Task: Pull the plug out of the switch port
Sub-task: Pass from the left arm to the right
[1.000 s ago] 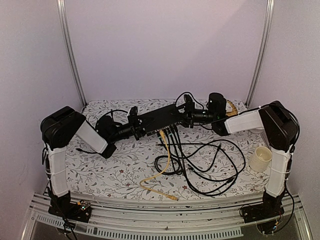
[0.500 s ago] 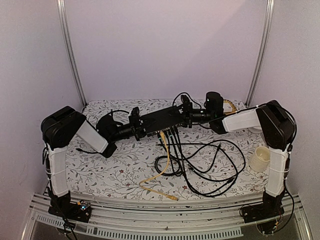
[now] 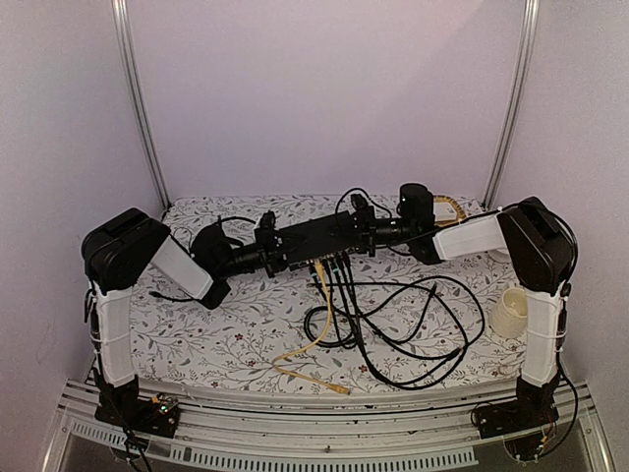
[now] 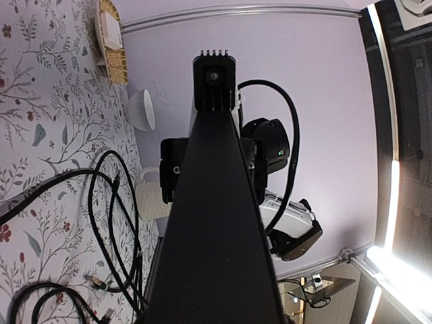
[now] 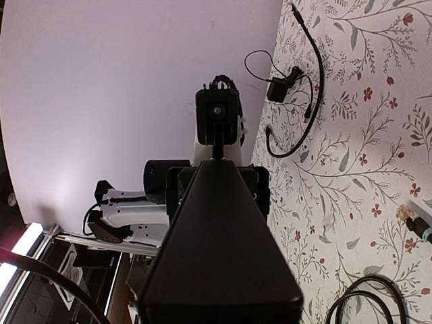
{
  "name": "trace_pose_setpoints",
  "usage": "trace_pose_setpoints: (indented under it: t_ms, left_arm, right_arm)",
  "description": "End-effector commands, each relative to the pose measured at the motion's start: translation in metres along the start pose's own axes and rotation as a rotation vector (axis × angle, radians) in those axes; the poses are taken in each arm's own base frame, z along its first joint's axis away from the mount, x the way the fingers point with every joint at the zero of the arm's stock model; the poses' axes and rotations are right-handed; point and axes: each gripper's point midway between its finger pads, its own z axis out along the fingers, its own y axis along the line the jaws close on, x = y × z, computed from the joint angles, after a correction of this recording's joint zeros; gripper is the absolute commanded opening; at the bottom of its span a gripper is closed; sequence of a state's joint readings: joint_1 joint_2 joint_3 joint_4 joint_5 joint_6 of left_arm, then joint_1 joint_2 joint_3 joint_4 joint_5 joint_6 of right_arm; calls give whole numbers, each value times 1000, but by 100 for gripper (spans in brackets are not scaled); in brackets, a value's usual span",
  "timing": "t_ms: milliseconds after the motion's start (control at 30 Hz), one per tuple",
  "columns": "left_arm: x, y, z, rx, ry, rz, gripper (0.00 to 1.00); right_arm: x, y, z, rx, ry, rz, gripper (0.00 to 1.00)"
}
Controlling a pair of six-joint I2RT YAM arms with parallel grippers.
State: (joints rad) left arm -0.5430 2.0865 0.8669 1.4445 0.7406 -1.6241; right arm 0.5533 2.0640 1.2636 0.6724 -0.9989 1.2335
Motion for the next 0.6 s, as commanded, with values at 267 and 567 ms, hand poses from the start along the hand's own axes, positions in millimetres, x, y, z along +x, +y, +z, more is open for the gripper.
trace_pose_setpoints:
  t_ms: [267, 567]
  left_arm:
    - [-12, -16, -30, 67, -103, 25, 62]
    - [2, -11, -46, 40, -92, 39, 98]
  right_arm:
    - [-4, 25, 0, -76, -68, -17, 2]
    - [-25, 34, 4, -94, -125, -25, 2]
